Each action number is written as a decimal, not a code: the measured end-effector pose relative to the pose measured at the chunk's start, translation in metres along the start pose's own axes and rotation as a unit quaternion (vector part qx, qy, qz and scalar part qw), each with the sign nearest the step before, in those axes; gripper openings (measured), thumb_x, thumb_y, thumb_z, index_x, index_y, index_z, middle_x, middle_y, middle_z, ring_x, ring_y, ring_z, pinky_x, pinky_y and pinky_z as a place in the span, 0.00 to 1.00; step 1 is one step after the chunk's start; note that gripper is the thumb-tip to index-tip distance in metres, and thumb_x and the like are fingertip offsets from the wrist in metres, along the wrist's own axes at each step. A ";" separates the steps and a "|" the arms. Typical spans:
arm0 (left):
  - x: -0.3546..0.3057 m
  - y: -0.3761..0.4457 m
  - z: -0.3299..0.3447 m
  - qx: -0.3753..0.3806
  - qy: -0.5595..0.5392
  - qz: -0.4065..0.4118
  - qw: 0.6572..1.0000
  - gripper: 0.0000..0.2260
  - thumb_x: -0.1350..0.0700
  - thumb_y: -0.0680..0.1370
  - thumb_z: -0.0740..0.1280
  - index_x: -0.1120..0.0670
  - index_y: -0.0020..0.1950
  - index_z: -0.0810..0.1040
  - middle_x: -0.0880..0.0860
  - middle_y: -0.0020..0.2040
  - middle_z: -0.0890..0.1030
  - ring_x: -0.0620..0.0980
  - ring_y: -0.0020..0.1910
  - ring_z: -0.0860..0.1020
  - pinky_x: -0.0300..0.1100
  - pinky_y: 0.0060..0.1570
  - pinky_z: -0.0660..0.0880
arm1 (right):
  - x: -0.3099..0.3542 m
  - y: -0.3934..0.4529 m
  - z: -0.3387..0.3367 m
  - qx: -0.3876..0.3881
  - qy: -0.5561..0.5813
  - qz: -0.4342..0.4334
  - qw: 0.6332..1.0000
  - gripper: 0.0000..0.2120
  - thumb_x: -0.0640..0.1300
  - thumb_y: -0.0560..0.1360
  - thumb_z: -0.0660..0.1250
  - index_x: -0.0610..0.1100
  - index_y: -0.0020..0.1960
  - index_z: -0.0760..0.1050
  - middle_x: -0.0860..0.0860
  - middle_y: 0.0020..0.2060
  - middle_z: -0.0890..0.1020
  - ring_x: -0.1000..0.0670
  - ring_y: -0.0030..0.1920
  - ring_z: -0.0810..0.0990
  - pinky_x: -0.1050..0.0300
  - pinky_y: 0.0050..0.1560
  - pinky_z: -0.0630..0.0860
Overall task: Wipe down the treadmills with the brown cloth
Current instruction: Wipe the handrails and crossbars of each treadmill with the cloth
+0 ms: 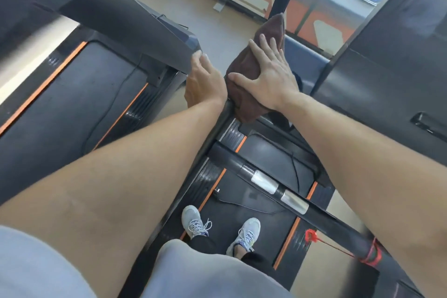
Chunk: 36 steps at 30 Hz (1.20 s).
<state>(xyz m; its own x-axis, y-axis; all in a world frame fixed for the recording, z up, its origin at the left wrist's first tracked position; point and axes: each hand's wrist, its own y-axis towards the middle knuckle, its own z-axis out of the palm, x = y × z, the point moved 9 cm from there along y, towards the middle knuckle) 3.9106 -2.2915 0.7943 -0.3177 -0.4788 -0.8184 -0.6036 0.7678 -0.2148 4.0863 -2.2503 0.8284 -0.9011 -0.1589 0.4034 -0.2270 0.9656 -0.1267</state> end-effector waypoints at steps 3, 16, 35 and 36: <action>0.002 0.001 0.000 0.014 -0.043 -0.012 0.999 0.21 0.40 0.85 0.48 0.46 0.70 0.73 0.48 0.58 0.84 0.52 0.60 0.79 0.51 0.61 0.73 | 0.006 -0.025 -0.003 -0.011 -0.005 -0.009 1.000 0.37 0.70 0.76 0.64 0.58 0.81 0.61 0.58 0.82 0.58 0.52 0.82 0.53 0.48 0.79 0.56; -0.001 -0.008 0.002 0.104 -0.013 0.063 0.992 0.24 0.37 0.85 0.49 0.52 0.64 0.74 0.50 0.58 0.83 0.51 0.56 0.77 0.45 0.51 0.66 | 0.017 -0.177 0.060 0.300 -0.083 0.065 0.948 0.35 0.64 0.79 0.65 0.53 0.81 0.59 0.46 0.70 0.75 0.41 0.70 0.74 0.49 0.61 0.73; 0.032 -0.211 0.042 0.099 0.148 0.355 0.918 0.20 0.48 0.84 0.49 0.52 0.45 0.77 0.52 0.46 0.82 0.58 0.57 0.78 0.53 0.71 0.63 | -0.104 -0.299 0.035 0.079 -0.122 0.084 0.986 0.36 0.55 0.72 0.74 0.53 0.74 0.62 0.50 0.61 0.75 0.44 0.62 0.78 0.49 0.46 0.72; 0.037 -0.228 0.052 0.111 0.183 0.348 0.913 0.23 0.46 0.83 0.47 0.52 0.46 0.79 0.51 0.45 0.83 0.56 0.57 0.78 0.53 0.75 0.59 | -0.116 -0.310 0.031 0.079 -0.126 0.079 0.986 0.36 0.56 0.71 0.74 0.54 0.74 0.62 0.50 0.61 0.75 0.44 0.62 0.78 0.48 0.47 0.73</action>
<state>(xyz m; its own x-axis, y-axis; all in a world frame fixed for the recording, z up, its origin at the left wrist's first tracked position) 4.0750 -2.4621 0.7853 -0.8147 0.0783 -0.5746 -0.0129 0.9882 0.1529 4.2501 -2.5372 0.7927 -0.9884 -0.0747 0.1326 -0.1137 0.9415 -0.3173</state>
